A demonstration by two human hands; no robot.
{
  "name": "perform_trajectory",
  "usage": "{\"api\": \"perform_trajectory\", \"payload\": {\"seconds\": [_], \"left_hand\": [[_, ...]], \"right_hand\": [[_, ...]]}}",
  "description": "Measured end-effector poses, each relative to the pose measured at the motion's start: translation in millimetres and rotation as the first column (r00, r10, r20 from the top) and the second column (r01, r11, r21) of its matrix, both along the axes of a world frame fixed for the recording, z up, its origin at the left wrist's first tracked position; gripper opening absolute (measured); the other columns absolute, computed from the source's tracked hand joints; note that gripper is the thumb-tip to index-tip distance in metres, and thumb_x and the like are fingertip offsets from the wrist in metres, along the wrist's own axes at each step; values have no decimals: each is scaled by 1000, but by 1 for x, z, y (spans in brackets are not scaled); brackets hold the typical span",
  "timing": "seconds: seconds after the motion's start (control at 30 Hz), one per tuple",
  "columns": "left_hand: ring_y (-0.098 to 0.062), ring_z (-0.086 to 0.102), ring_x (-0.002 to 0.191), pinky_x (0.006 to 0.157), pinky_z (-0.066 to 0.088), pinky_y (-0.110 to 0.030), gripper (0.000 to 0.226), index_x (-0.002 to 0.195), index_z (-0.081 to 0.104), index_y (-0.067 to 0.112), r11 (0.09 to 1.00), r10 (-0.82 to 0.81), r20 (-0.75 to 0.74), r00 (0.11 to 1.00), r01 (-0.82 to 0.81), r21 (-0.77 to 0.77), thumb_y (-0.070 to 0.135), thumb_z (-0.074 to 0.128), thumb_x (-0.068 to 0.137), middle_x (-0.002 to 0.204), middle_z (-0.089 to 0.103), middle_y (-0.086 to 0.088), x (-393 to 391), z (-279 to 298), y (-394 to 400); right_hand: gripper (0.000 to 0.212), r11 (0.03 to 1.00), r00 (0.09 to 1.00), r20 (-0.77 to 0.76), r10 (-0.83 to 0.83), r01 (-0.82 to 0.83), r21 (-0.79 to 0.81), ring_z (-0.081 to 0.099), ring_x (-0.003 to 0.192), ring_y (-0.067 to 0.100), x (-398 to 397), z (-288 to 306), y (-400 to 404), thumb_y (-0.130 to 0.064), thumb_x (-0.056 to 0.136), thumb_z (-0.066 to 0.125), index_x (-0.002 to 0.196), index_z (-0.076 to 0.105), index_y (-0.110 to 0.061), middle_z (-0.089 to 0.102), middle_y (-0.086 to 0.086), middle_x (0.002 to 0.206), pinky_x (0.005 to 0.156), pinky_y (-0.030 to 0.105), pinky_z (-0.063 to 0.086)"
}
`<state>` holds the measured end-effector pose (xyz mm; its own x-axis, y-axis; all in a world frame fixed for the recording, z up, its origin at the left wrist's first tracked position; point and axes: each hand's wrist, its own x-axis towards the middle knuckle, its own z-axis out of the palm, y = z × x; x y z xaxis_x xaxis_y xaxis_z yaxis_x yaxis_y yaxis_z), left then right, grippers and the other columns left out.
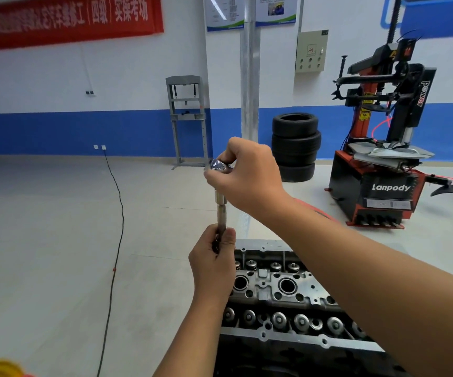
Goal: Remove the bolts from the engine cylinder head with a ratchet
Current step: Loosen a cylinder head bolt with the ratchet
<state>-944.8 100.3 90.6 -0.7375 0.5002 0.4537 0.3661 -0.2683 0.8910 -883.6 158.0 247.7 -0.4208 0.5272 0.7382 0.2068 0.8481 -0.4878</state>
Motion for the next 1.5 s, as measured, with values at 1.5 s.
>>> {"api": "perform_trajectory", "payload": {"seconds": [1.5], "left_hand": [[-26,60,72,58,48,-23,27,80,61,20,1000,20,25,999,-20,0,33,60,104,75,65,-8,1,1,-5]], "right_hand": [[51,873,955,268,125,-234,428,62,73,31,21,12,3,-52,81,84,94,67,-6,71,5,82,69,47,52]]}}
